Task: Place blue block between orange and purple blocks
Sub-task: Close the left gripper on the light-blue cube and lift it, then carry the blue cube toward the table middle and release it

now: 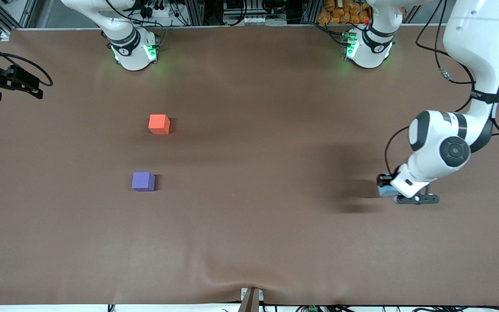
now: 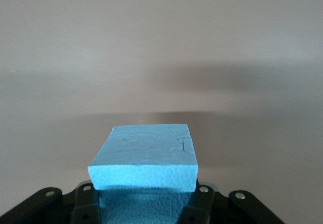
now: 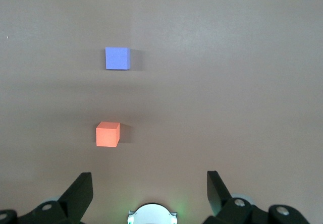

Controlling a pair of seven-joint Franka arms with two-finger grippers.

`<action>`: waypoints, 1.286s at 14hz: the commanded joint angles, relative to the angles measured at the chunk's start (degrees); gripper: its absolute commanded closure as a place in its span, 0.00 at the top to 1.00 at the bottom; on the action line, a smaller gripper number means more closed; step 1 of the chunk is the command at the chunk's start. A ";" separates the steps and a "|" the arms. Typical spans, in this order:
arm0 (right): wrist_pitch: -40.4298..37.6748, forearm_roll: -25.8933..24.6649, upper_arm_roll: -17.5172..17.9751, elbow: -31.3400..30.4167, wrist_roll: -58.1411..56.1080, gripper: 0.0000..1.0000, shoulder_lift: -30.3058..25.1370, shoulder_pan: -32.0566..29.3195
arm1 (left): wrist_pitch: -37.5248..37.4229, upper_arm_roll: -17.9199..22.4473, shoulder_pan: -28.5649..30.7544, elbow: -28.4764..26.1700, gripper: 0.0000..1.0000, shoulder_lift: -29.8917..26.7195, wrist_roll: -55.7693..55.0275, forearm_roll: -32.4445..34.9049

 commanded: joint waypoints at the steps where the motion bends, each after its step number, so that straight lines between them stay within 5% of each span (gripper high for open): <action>1: -0.53 0.55 -0.13 0.89 -0.39 1.00 0.20 -0.01 | -7.28 -3.46 -4.86 3.78 0.00 -0.53 -9.26 1.27; 14: -0.62 0.55 -0.13 0.89 -0.30 1.00 0.20 0.08 | -10.91 -2.94 -37.83 25.49 0.00 17.82 -40.92 0.39; 18: -0.62 0.55 -0.13 0.89 -0.30 1.00 0.20 -0.01 | -9.32 -0.58 -43.20 26.92 0.00 21.18 -41.91 0.57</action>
